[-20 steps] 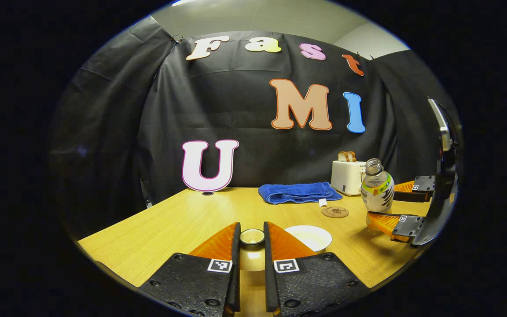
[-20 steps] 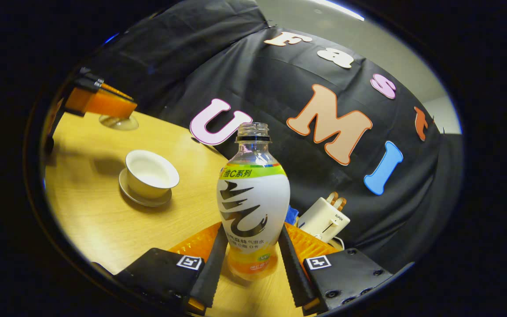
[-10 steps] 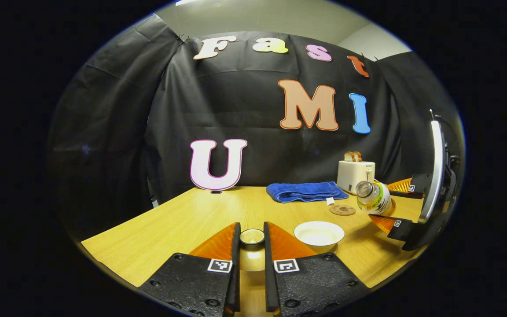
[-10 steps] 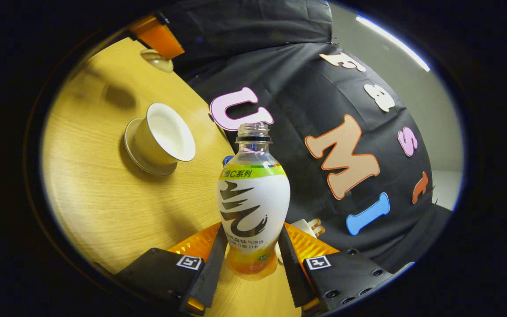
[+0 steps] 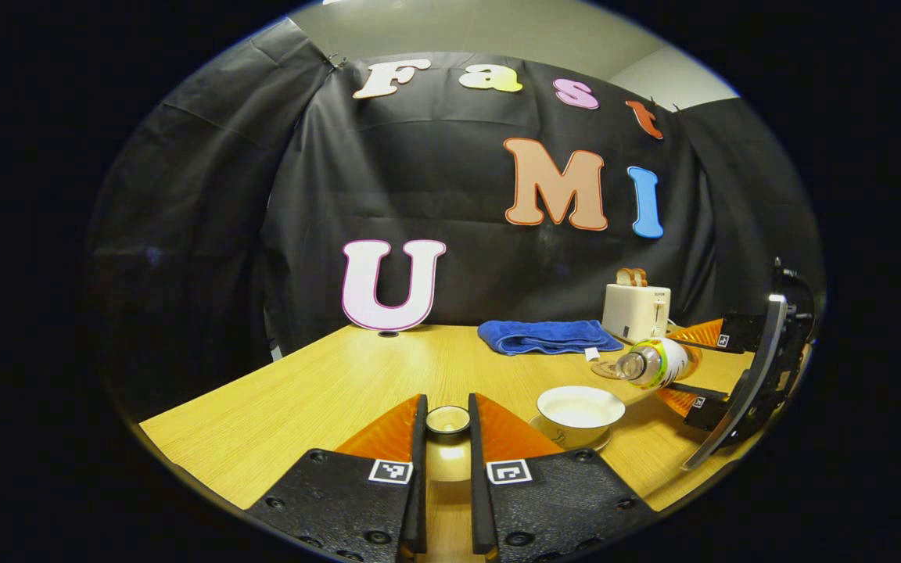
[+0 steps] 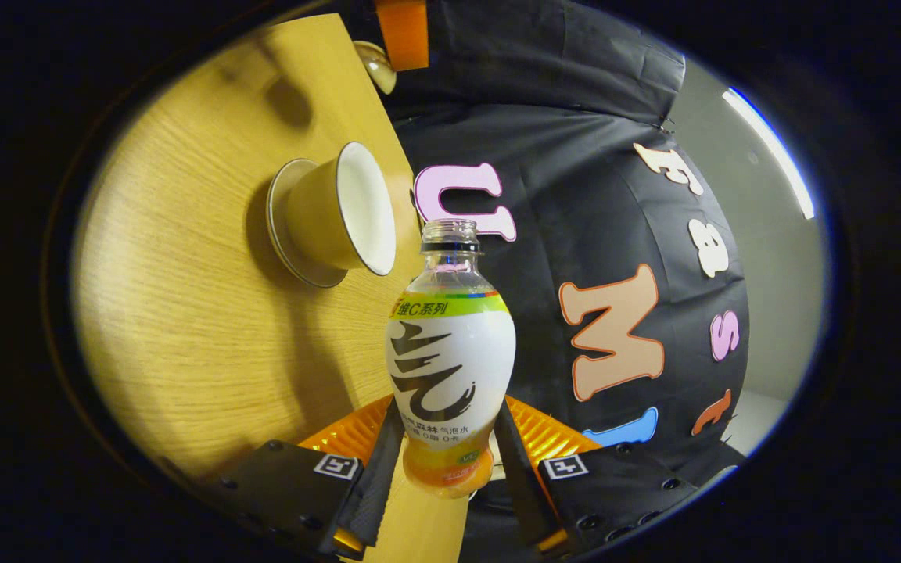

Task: Open the teacup lid with one hand, grasp the water bottle and pour water into the teacup with the other hand; after pouring, place the water bottle on the coaster and then close the teacup lid.

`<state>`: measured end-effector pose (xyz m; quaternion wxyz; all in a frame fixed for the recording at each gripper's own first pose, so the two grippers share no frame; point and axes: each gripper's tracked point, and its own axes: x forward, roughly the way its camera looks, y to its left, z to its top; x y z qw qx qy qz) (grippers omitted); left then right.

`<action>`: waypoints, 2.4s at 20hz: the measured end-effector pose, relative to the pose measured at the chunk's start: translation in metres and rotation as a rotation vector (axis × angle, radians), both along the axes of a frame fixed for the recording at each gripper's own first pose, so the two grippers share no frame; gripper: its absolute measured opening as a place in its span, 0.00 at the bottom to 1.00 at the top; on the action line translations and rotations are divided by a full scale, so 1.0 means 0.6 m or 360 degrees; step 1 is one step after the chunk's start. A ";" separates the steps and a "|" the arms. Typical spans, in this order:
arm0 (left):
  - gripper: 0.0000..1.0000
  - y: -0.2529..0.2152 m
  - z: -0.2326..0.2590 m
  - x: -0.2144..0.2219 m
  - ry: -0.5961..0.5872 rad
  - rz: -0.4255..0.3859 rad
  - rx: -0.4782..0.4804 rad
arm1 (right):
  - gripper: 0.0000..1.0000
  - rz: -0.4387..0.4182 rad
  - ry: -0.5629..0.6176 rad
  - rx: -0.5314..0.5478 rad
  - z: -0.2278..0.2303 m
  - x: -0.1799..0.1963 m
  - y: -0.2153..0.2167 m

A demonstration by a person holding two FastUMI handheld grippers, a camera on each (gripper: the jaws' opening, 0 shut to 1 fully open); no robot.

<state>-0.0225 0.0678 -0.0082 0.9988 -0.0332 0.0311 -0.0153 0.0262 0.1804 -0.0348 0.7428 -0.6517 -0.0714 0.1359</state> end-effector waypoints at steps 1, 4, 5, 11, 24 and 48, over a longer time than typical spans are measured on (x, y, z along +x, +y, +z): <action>0.19 0.002 -0.001 0.000 0.0003 0.0000 -0.0002 | 0.70 0.0008 -0.0005 -0.0027 0.000 0.000 0.002; 0.19 0.005 -0.004 -0.001 0.0003 0.0000 -0.0018 | 0.70 0.0035 -0.0039 -0.0116 -0.001 -0.003 0.007; 0.19 0.006 -0.004 -0.001 0.0003 0.0000 -0.0020 | 0.70 0.0045 -0.0055 -0.0149 -0.001 -0.004 0.009; 0.21 0.008 -0.005 -0.004 0.0005 -0.0006 -0.0040 | 0.70 0.0072 -0.0142 -0.0327 0.001 -0.001 0.010; 0.20 0.014 -0.005 -0.007 -0.0002 0.0004 -0.0049 | 0.70 0.0164 -0.0263 -0.0582 0.026 0.013 0.018; 0.20 0.014 -0.011 -0.011 0.0022 -0.0009 -0.0071 | 0.70 0.0366 -0.0483 -0.1000 0.066 0.014 0.059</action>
